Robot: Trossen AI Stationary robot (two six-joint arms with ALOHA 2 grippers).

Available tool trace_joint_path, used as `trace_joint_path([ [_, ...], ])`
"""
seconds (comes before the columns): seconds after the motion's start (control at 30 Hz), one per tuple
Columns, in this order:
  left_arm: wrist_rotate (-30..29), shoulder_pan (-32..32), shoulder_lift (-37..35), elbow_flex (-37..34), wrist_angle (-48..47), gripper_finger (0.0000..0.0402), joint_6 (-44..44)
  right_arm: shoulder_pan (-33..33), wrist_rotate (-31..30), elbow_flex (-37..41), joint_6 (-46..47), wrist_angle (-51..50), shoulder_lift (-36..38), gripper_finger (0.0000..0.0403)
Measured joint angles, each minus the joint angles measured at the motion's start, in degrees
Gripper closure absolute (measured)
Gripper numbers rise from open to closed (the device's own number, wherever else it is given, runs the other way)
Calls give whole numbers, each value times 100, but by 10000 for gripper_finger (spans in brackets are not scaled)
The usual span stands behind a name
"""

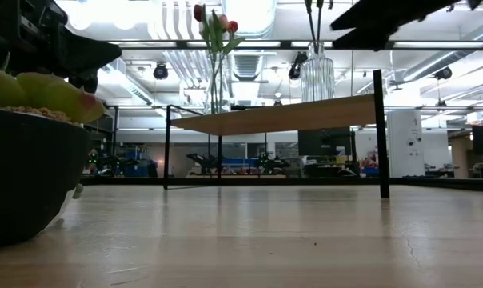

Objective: Pick and place flowers into a vace then onto a shelf
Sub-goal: Return to Home Position

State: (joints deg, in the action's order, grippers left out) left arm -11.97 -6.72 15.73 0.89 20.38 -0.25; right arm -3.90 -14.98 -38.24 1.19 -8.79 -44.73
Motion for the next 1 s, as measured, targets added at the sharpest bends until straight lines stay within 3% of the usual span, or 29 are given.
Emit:
trace_joint_path([
  [0.23,4,0,-5,0,-496,385,-389,920,-65,1067,248,423,1178,23],
  [0.4,19,0,-135,-4,-673,385,-477,1591,-782,1680,360,689,1631,23],
  [0.57,229,1,-575,-28,-967,385,-425,2222,-1460,1982,329,892,1779,23],
  [0.77,254,103,-944,-28,-843,385,-404,2953,-2714,2243,424,1017,1757,23],
  [1.0,552,797,-894,-15,-798,385,-273,3304,-3011,2800,721,1833,1764,23],
])
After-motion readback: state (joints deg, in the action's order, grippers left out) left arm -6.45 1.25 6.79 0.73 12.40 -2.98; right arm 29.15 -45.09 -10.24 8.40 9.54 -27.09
